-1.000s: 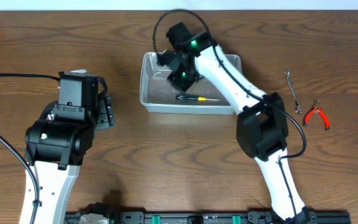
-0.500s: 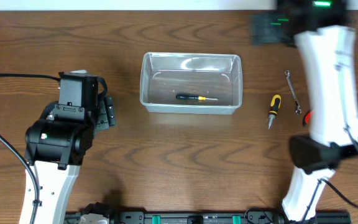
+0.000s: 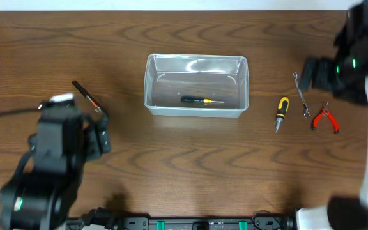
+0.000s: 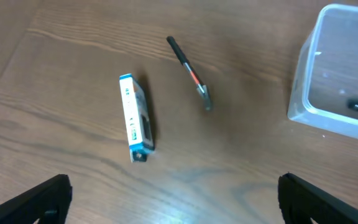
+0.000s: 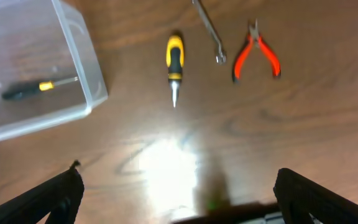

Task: Pack container
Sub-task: 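Grasp the yellow-black screwdriver handle with the right gripper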

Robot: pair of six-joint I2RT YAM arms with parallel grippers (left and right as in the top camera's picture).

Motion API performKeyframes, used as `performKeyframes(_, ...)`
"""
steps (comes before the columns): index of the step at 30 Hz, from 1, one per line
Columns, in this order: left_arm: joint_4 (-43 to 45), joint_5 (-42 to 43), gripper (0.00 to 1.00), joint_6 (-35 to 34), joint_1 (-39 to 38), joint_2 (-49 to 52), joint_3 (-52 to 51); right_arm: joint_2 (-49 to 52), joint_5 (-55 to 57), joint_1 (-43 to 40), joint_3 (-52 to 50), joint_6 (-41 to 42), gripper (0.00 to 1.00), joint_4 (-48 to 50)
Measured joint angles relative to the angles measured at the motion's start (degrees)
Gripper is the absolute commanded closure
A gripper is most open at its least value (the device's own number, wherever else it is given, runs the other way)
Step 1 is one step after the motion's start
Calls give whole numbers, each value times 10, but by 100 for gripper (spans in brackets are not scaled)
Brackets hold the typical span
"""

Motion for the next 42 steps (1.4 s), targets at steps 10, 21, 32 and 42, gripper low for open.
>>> performKeyframes(10, 1, 0, 1, 0, 19, 44, 61, -99, -10, 0, -262, 34, 1, 214)
performKeyframes(21, -1, 65, 2, 0, 102, 191, 226, 30, -18, 1, -342, 36, 1, 353)
performKeyframes(32, -3, 110, 2, 2, 120, 290, 227, 169, -16, 4, -342, 9, 1, 443)
performKeyframes(42, -3, 117, 2, 2, 120, 291, 227, 242, -10, 4, -342, 6, 1, 473)
